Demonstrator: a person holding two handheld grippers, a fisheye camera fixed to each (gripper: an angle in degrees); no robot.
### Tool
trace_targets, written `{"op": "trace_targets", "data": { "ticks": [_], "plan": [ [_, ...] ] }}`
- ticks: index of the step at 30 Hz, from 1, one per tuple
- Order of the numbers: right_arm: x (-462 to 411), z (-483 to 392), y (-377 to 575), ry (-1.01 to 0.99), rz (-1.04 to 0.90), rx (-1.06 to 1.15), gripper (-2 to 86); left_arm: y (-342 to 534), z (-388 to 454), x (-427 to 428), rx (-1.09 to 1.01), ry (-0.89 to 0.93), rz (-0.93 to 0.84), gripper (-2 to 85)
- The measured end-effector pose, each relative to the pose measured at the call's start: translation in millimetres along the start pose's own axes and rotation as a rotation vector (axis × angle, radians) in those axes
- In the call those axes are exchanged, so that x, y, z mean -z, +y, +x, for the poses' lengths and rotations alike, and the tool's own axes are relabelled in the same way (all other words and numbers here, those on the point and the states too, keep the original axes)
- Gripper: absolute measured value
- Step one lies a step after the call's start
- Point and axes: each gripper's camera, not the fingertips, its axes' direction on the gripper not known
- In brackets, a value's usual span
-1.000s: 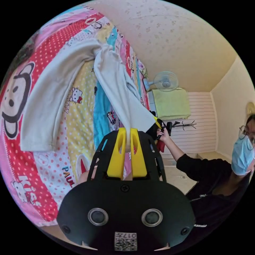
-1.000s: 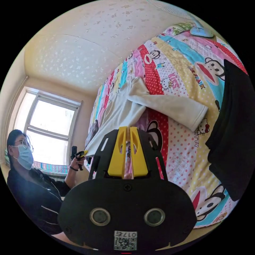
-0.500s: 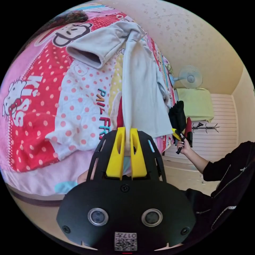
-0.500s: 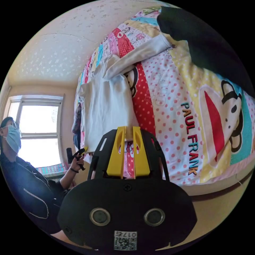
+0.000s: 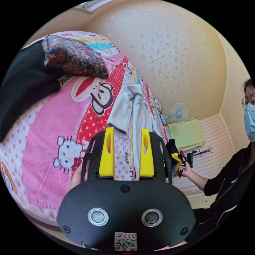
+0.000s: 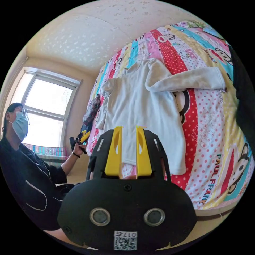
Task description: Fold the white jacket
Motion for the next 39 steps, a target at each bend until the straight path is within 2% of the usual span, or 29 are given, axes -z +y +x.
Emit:
{"op": "trace_targets", "data": {
  "ticks": [1,3,4,7,10,12,15,17,22,24,25,28,30,33,39],
  "plan": [
    [-17.8,-5.8,-1.9,-0.027,-0.018,0.027,7.8,-12.7,-9.6,-14.5,0.027,-0.010,0.012,14.1],
    [-41.4,-12.5,-1.4,-0.085,-0.025,0.058,7.6,-27.2,-21.4,-35.4,0.098,-0.143,0.009,13.4],
    [-55.0,-15.0,-0.1,-0.127,-0.025,0.073,7.6,-33.6,-21.2,-50.6,0.084,-0.266,0.005,12.7],
    [-79.6,-16.4,4.5,-0.194,0.000,0.097,7.4,-42.0,-6.8,-79.0,0.055,-0.398,-0.050,7.6],
    [-98.4,-8.4,8.8,-0.273,0.015,0.111,7.3,-44.4,4.4,-87.0,0.109,-0.194,-0.271,2.1],
    [-107.8,0.5,11.6,-0.332,0.020,0.118,7.1,-40.7,15.7,-65.0,0.116,-0.178,-0.221,1.4],
    [-117.5,14.9,16.7,-0.355,0.033,0.140,7.0,-71.2,44.7,-2.4,-0.053,-0.232,-0.155,1.0],
    [-124.3,22.2,19.5,-0.340,0.019,0.176,7.1,-105.9,61.8,68.5,-0.162,-0.282,-0.048,1.2],
    [-162.8,55.9,33.3,-0.364,-0.015,0.209,7.6,-148.4,35.5,159.2,-0.241,-0.428,0.036,4.1],
    [-181.2,74.6,41.0,-0.405,-0.016,0.179,7.9,-150.4,-2.2,164.0,-0.190,-0.471,0.045,5.0],
    [-192.6,88.1,46.6,-0.439,-0.008,0.154,8.3,-147.6,-34.3,165.2,-0.094,-0.465,0.052,5.1],
    [-216.3,118.7,58.0,-0.481,0.008,0.107,9.8,-128.9,-97.4,171.9,0.115,-0.289,0.073,5.2],
    [-227.9,127.4,59.5,-0.444,-0.008,0.125,10.7,-109.8,-108.6,179.2,0.150,-0.227,0.149,5.3],
    [-252.3,121.8,49.4,-0.333,-0.093,0.254,11.4,-80.9,-102.2,175.6,0.090,-0.198,0.231,7.0],
    [-338.6,66.1,-1.3,-0.178,-0.251,0.648,12.8,-83.7,-77.8,118.6,-0.249,-0.373,0.027,12.0]
  ]
}}
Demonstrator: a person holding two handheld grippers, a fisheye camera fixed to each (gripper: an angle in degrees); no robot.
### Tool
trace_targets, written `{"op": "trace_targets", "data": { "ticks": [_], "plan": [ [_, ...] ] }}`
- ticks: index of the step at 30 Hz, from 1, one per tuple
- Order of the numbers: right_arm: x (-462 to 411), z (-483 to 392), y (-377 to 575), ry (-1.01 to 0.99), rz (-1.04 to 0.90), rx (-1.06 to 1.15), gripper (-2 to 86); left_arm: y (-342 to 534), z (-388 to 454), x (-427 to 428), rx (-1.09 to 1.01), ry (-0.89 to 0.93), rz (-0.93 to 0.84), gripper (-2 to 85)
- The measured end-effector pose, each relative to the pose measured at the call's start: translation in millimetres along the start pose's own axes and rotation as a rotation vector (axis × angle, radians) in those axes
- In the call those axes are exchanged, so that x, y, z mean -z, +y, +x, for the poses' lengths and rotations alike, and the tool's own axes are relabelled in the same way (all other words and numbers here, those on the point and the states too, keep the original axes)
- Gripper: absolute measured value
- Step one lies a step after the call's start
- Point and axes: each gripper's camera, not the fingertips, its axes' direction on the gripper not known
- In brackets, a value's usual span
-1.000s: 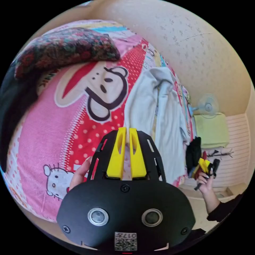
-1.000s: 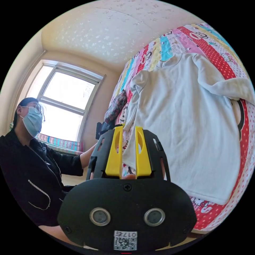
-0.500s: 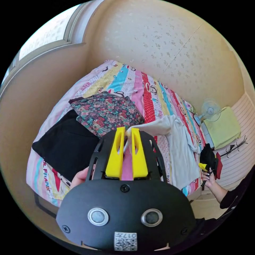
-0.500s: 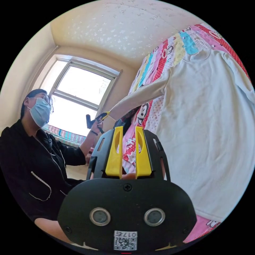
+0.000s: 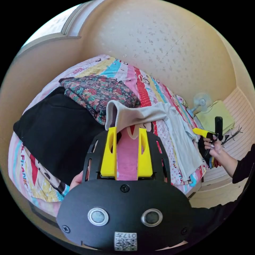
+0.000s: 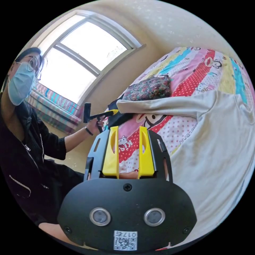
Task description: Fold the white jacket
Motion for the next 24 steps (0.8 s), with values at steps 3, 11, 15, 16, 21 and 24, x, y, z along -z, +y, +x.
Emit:
{"op": "trace_targets", "data": {
  "ticks": [3,11,15,16,21,24],
  "plan": [
    [-43.8,18.3,-44.5,0.065,-0.059,0.115,13.9,-17.2,0.7,-21.1,-0.126,-0.125,-0.064,10.2],
    [-109.1,95.0,-109.3,-0.297,0.073,0.069,14.1,-79.8,-39.8,-33.4,-0.040,0.390,-0.350,1.4],
    [-148.7,111.1,-94.0,-0.067,-0.044,0.099,15.7,-82.3,-76.2,7.2,0.157,0.641,-0.208,1.7],
    [-163.7,122.8,-82.6,-0.019,-0.074,0.077,16.1,-77.4,-85.9,-0.5,0.146,0.557,-0.264,2.4],
    [-216.8,174.3,-25.3,0.002,-0.142,-0.045,16.6,-25.2,-142.4,-59.5,0.329,0.407,-0.421,2.0],
    [-236.3,185.3,6.6,-0.005,-0.135,-0.037,15.9,6.5,-170.1,-57.1,0.427,0.480,-0.333,4.5]
  ]
}}
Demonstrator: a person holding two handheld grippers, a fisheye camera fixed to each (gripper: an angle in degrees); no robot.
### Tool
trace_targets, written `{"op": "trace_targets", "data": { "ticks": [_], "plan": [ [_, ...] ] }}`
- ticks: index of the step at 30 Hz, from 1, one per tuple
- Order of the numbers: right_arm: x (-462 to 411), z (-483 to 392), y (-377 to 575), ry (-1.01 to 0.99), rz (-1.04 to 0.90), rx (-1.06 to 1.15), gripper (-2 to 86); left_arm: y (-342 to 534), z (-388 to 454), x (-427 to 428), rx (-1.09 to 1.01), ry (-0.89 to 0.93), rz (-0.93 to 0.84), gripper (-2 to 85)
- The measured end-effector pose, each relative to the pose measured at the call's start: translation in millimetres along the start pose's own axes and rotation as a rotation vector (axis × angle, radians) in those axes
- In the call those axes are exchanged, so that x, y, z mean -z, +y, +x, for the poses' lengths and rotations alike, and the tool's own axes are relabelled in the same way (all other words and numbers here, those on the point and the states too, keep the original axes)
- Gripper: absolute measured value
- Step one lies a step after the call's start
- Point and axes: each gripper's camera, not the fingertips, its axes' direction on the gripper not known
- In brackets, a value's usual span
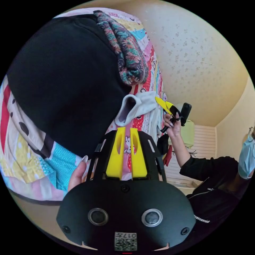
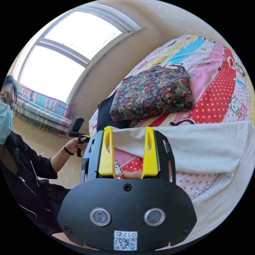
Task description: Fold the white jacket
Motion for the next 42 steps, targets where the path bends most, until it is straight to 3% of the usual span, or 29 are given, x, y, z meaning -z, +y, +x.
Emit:
{"op": "trace_targets", "data": {
  "ticks": [8,15,20,23,29,37,42],
  "plan": [
    [-104.5,-19.3,31.3,-0.017,-0.197,0.256,14.3,19.6,0.0,32.6,-0.171,0.028,0.309,5.7],
    [-167.1,1.8,57.3,-0.056,-0.190,0.141,14.9,-60.6,-8.7,-7.0,-0.129,0.095,0.116,0.3],
    [-190.5,39.1,70.2,-0.103,-0.240,0.033,15.7,-56.2,-19.2,32.0,-0.030,-0.063,0.333,-0.7],
    [-172.9,34.8,61.7,-0.106,-0.147,0.061,15.0,-26.6,-18.9,53.3,-0.052,-0.094,0.419,-0.4],
    [-192.0,-12.0,10.9,0.068,-0.230,0.202,11.5,27.1,-14.4,27.0,-0.132,-0.156,0.317,2.5],
    [-317.0,-61.2,-35.2,0.502,-0.577,0.317,5.2,58.9,-20.6,-8.9,-0.084,-0.087,0.284,5.3],
    [-328.2,-75.6,-47.7,0.536,-0.534,0.345,3.8,67.1,-27.1,-19.1,-0.005,-0.136,0.316,10.9]
  ]
}}
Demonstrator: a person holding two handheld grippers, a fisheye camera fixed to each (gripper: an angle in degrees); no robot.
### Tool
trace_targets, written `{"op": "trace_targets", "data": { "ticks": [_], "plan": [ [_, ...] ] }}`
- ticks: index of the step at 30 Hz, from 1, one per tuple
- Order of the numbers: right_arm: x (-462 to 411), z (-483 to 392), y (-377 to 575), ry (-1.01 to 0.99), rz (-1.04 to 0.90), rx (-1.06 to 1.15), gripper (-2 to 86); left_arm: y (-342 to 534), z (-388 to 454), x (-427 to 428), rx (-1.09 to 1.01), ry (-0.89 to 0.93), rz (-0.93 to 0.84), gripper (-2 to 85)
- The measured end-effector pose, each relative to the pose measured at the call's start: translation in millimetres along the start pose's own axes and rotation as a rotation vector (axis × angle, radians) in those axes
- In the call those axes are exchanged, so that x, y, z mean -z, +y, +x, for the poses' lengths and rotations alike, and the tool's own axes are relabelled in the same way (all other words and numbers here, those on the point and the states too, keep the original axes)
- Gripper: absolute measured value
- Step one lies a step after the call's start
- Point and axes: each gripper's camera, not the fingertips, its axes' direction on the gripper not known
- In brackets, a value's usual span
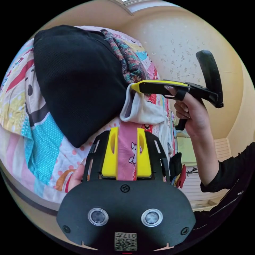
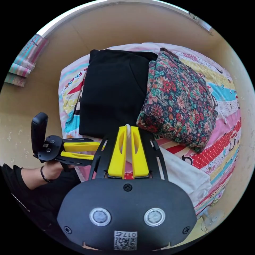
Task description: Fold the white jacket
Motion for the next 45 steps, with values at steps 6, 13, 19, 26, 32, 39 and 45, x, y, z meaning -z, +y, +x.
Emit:
{"op": "trace_targets", "data": {
  "ticks": [6,13,19,26,32,39,45],
  "plan": [
    [24.9,-5.5,0.4,-0.039,0.044,0.039,3.4,8.0,-6.5,-1.9,0.063,0.157,0.115,13.1],
    [81.8,7.2,5.2,-0.144,0.139,0.023,3.3,18.7,-0.4,-6.7,0.135,0.179,0.288,16.2],
    [151.6,32.8,24.2,-0.268,0.238,0.013,3.6,20.6,27.8,-3.4,0.026,0.225,0.449,16.3],
    [220.1,74.4,60.4,-0.465,0.373,0.048,5.5,19.9,53.8,1.3,0.029,0.467,0.560,3.9],
    [274.5,135.0,153.3,-0.617,0.692,-0.025,10.9,33.9,93.2,18.0,0.039,0.389,0.547,3.8],
    [285.1,81.2,243.4,-0.308,0.672,0.061,14.1,46.1,130.2,18.6,0.059,0.381,0.561,3.9],
    [317.8,40.5,224.9,0.069,0.622,0.097,15.2,46.7,188.8,20.8,0.032,0.355,0.574,4.0]
  ]
}}
